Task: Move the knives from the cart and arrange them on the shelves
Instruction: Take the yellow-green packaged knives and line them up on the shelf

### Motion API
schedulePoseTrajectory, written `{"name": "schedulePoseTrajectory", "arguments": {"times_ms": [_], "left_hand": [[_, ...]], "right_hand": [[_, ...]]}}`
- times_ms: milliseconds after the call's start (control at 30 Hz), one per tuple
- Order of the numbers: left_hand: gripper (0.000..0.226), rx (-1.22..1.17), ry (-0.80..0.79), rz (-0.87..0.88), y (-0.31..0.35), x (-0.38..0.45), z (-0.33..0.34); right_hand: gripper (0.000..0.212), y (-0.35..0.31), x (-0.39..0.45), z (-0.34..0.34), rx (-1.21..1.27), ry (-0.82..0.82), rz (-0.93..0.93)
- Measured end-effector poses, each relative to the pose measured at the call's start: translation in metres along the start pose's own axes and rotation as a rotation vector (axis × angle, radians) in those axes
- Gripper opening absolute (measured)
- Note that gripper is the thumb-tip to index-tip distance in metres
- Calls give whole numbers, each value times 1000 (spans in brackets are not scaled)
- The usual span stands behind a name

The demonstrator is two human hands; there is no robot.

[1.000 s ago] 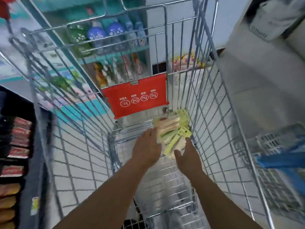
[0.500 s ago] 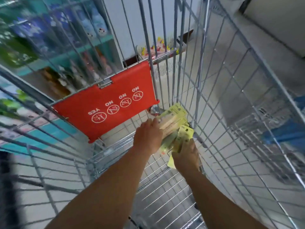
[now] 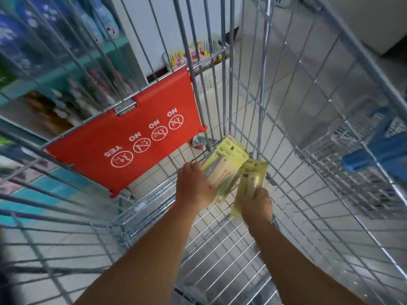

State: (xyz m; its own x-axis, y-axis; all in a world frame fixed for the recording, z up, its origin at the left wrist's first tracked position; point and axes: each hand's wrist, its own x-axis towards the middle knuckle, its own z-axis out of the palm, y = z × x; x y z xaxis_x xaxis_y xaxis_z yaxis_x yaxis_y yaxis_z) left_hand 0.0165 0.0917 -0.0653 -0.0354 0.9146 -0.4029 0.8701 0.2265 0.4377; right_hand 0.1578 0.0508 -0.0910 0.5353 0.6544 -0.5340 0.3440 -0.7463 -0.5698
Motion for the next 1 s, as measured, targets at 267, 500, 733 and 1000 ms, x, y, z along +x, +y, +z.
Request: {"name": "schedulePoseTrajectory", "arguments": {"times_ms": [267, 500, 733, 1000], "left_hand": [[63, -273, -91, -74, -7, -14, 8], [57, -668, -200, -334, -38, -36, 13], [60, -872, -236, -385, -39, -42, 18], [76, -869, -274, -374, -40, -49, 33]], "right_hand": [[21, 1, -16, 13, 314, -61, 71], [22, 7, -18, 7, 337, -25, 85], [27, 3, -34, 13, 250, -103, 36], [18, 11, -43, 26, 269, -168, 134]]}}
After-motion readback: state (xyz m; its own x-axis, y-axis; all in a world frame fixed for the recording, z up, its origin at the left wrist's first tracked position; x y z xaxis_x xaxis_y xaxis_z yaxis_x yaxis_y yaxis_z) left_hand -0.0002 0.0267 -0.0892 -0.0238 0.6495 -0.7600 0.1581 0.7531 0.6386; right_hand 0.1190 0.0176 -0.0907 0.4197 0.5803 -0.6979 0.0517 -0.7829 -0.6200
